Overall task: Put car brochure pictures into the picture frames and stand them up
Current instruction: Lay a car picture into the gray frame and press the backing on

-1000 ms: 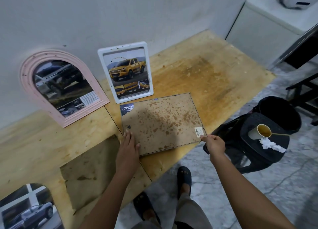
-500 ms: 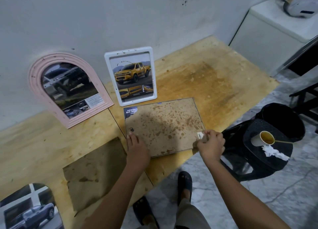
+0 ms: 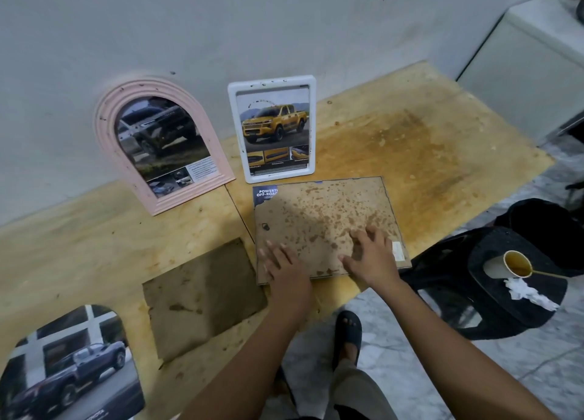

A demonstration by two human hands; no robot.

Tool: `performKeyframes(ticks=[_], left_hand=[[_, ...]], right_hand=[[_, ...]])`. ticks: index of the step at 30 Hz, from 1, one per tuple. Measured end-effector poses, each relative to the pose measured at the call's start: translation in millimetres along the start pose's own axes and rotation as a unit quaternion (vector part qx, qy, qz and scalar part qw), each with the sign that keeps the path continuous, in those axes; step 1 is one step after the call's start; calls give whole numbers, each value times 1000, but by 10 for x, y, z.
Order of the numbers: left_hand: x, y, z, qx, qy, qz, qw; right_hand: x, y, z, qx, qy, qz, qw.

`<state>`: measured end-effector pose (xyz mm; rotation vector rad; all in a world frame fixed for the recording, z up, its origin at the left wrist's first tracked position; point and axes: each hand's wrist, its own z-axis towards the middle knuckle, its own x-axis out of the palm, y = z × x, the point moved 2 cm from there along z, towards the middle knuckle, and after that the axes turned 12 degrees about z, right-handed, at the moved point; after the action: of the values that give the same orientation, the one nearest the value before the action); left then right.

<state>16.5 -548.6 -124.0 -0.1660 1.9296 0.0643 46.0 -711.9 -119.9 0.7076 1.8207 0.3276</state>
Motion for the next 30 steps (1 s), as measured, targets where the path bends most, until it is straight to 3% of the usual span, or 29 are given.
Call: performKeyframes(ticks=[3, 10, 16, 19, 22, 27, 30], left_hand=[[67, -30, 24, -6, 50, 1, 999], [11, -7, 1, 19, 72, -1, 997], [-38, 151, 39, 57, 48, 25, 997], [-120, 164, 88, 48, 32, -15, 998], [-168, 106, 144, 92, 10, -28, 995], [-150, -58, 305, 152, 15, -37, 988], [-127, -264, 396, 181, 31, -18, 983]], right_hand=[[5, 2, 5, -2, 3, -9, 1000], [-8, -3, 10, -5, 6, -11, 1000], [-46, -47, -23, -3, 18, 44, 999], [-158, -166, -59, 37, -33, 125, 991], [-251, -291, -110, 72, -61, 193, 977], [-378, -426, -154, 96, -109, 164, 976], [-427, -538, -140, 145, -116, 208, 960]])
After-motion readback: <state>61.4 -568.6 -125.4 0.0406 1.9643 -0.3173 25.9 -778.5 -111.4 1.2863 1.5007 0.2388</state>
